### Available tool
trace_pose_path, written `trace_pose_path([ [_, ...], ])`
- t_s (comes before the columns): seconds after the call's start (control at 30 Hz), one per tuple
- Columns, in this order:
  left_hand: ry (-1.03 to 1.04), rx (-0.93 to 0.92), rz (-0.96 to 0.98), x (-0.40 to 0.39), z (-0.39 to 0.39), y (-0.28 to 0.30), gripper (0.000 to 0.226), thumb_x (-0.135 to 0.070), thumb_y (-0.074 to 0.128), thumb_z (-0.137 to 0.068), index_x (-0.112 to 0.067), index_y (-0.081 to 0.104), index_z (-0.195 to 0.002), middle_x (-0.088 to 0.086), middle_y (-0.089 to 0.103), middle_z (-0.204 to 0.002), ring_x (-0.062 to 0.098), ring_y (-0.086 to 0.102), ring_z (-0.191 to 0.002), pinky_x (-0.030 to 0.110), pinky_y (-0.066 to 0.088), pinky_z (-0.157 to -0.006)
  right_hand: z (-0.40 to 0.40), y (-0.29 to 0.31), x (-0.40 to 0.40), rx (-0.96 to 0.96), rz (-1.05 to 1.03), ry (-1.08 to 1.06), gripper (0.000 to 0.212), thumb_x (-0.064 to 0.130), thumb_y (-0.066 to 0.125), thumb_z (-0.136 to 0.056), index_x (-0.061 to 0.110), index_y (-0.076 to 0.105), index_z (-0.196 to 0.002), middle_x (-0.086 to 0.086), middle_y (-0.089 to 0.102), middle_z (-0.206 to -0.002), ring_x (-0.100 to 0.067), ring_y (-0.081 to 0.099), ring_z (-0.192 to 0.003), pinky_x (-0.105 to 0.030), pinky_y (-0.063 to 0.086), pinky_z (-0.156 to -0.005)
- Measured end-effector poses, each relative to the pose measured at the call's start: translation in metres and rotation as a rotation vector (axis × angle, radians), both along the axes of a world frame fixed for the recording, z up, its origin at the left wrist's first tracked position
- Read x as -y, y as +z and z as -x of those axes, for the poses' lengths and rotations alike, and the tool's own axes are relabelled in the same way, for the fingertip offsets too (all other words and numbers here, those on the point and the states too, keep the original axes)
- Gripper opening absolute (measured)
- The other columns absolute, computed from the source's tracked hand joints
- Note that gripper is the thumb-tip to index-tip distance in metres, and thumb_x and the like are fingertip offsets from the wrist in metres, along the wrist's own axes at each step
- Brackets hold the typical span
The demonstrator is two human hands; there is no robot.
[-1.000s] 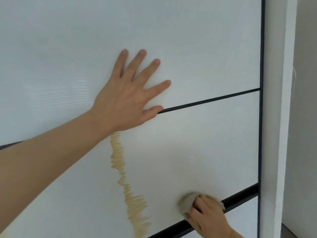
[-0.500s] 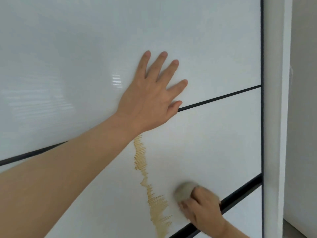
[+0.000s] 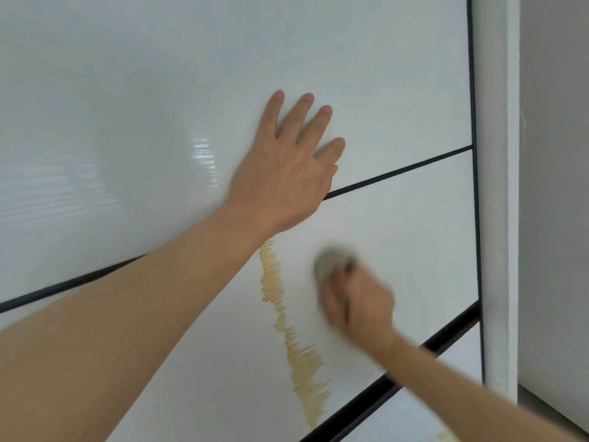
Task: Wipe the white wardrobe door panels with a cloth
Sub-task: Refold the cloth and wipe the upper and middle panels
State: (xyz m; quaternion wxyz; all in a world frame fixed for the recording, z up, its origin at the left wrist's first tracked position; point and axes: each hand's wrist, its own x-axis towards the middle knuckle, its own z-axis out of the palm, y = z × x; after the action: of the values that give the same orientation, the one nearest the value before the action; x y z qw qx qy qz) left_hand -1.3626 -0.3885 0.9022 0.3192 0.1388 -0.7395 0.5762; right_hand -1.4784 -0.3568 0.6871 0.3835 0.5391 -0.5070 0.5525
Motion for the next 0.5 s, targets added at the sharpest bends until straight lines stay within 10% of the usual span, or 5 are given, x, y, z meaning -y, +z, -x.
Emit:
trace_pose_path([
  [0.1, 0.016, -0.010, 0.007, 0.000, -0.002, 0.001, 0.047, -0.039, 0.028, -0.107, -0.018, 0.051, -0.142, 0.018, 0.038, -0.156, 0.043, 0.028, -0.147, 0.066, 0.017, -0.118, -0.020, -0.141, -0.024, -0.474, -0.377, -0.028, 0.013, 0.032, 0.054, -0.093, 0.033, 0.047, -0.081, 0.014, 0.039, -0.086, -0.003, 0.049, -0.062, -0.024, 0.046, -0.042],
  [0.2, 0.002, -0.011, -0.006, -0.002, -0.001, -0.001, 0.045, -0.040, 0.029, -0.106, -0.016, 0.056, -0.133, 0.017, 0.044, -0.152, 0.040, 0.034, -0.144, 0.064, 0.019, -0.118, -0.002, -0.117, -0.024, -0.692, -0.243, 0.109, 0.018, 0.021, 0.051, -0.103, 0.031, 0.047, -0.089, 0.009, 0.041, -0.083, -0.010, 0.046, -0.064, -0.023, 0.044, -0.051],
  [0.37, -0.104, -0.031, -0.045, -0.008, -0.004, 0.001, 0.033, -0.022, 0.042, -0.096, -0.013, 0.066, -0.117, 0.016, 0.060, -0.133, 0.038, 0.051, -0.131, 0.061, 0.026, -0.117, 0.005, 0.071, -0.011, -0.008, 0.123, 0.050, 0.010, 0.031, 0.055, -0.096, 0.027, 0.053, -0.106, 0.007, 0.060, -0.092, -0.013, 0.056, -0.076, -0.027, 0.040, -0.054],
  [0.5, -0.259, -0.006, -0.158, -0.020, -0.025, 0.023, 0.035, -0.007, 0.049, -0.088, -0.008, 0.066, -0.119, 0.017, 0.064, -0.124, 0.036, 0.057, -0.124, 0.052, 0.034, -0.115, -0.022, 0.027, -0.002, -0.022, 0.038, 0.012, 0.005, 0.033, 0.061, -0.092, 0.031, 0.056, -0.094, 0.008, 0.056, -0.078, -0.012, 0.052, -0.069, -0.027, 0.035, -0.046],
])
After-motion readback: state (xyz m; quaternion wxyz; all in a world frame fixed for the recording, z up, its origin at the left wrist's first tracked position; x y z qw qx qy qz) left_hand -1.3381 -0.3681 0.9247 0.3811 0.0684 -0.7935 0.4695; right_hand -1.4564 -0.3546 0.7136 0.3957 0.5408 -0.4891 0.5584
